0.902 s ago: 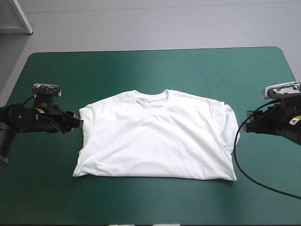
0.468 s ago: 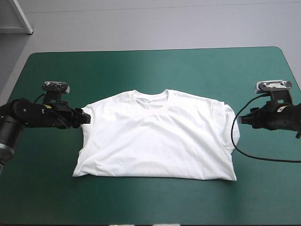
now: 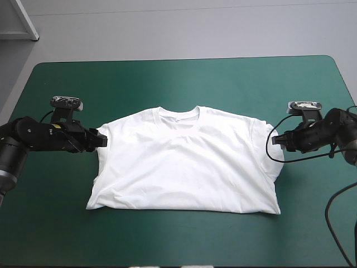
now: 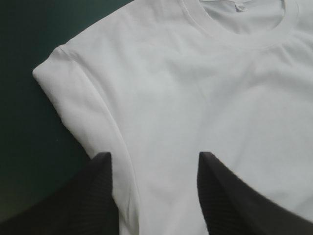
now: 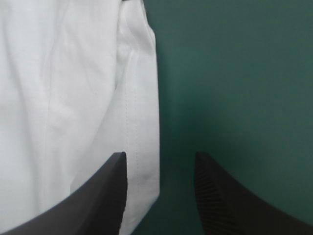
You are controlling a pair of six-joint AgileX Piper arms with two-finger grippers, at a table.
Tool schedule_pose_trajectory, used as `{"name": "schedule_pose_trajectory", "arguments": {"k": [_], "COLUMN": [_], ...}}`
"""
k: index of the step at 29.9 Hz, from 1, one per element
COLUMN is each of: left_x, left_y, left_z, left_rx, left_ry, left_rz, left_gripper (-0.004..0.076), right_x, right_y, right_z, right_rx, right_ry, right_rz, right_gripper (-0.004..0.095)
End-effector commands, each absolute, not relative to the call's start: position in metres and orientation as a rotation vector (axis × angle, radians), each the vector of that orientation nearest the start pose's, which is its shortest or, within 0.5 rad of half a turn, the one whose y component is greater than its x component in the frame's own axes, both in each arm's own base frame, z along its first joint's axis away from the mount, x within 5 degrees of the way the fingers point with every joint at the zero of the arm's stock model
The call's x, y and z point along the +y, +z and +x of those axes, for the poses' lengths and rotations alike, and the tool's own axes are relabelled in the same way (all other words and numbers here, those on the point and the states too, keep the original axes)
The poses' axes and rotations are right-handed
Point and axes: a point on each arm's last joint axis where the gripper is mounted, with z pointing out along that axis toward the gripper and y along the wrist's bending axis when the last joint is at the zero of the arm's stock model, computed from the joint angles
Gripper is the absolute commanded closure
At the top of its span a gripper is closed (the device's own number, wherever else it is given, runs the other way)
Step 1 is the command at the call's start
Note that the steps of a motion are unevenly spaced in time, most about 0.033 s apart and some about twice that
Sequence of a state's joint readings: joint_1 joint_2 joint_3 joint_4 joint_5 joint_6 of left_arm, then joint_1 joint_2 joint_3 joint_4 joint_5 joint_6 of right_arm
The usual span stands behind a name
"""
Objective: Fold the cloth
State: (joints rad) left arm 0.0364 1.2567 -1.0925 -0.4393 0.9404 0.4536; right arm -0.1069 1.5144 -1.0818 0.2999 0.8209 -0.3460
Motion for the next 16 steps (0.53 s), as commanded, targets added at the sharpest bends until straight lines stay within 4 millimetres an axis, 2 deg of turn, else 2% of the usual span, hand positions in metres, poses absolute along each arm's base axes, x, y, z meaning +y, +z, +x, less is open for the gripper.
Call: {"name": "schedule_pose_trajectory", "arguments": {"k": [1,7,10,13,16], "left_x": [-0.024,-0.024,-0.024,-0.024,-0.024], "left_y": [0.355,0.355,0.355,0.355,0.355], "left_z": [0.25,0.25,0.25,0.25,0.25], "left_rx": [2.374,2.372,2.372,2.37,2.369], "left_ry": [-0.367,-0.366,-0.366,-0.365,-0.364], "left_rz": [0.297,0.296,0.296,0.295,0.294], "left_gripper": [0.0328,0.0328,0.0328,0.0328,0.0328], "right_x": [-0.013,-0.013,-0.013,-0.01,-0.009], "right_y": [0.269,0.25,0.237,0.224,0.22], "right_z": [0.313,0.319,0.316,0.308,0.305], "right_rx": [2.623,2.678,2.719,2.752,2.762], "right_ry": [0.245,0.271,0.286,0.32,0.338], "right_rz": [-0.101,-0.101,-0.096,-0.117,-0.118], "right_gripper": [0.0495,0.05,0.0548,0.0645,0.0834]}}
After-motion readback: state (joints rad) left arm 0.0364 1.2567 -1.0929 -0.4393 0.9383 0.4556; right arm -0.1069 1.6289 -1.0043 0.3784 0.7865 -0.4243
